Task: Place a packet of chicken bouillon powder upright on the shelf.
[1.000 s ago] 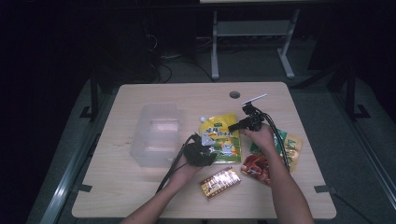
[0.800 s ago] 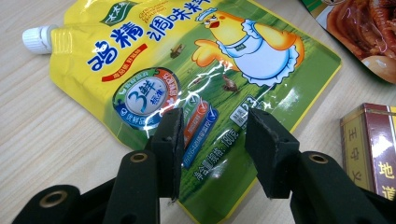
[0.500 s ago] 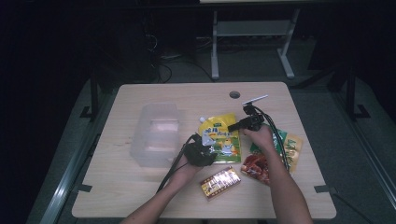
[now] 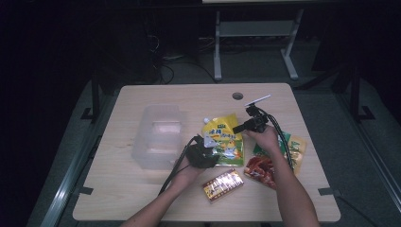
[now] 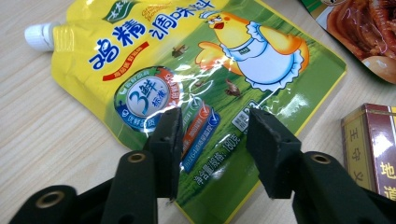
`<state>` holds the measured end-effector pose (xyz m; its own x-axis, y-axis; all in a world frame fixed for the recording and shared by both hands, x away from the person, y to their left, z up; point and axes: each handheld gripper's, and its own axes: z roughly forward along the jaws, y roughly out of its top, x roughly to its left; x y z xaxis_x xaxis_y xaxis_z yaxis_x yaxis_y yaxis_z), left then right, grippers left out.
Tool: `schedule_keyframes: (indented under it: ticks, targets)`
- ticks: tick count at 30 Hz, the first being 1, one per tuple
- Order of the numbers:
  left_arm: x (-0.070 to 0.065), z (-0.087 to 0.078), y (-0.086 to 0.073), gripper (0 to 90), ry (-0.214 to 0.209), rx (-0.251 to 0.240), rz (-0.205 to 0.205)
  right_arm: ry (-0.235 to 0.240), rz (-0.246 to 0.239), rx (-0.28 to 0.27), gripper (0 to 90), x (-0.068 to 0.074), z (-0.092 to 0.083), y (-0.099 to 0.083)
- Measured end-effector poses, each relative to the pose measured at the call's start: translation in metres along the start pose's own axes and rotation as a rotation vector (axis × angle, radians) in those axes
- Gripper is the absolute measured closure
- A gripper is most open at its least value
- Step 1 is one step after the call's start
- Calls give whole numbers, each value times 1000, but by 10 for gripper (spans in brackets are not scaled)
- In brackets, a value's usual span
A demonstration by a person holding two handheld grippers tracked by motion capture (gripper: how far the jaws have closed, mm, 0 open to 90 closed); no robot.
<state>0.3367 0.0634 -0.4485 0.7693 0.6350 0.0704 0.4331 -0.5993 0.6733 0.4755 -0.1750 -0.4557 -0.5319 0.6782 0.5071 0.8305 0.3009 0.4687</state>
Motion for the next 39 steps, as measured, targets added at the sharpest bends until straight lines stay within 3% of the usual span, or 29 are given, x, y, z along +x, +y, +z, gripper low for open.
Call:
schedule_keyframes:
  ticks: [7,10,13,29,39]
  targets:
    - [-1,-9,2,512,-1,-50,-4,8,-24,-45,899,12,-12,-1]
    - [-3,-17,3,505,-18,-73,-11,19,-50,-93,899,22,-24,0]
    - [-3,-20,3,499,-26,-84,-18,12,-68,-108,899,29,-32,1]
    - [-7,-46,-6,460,-56,-109,18,3,-148,-223,899,62,-75,-1]
    - [-10,-56,-15,451,-59,-133,33,-17,-182,-245,900,78,-85,-2]
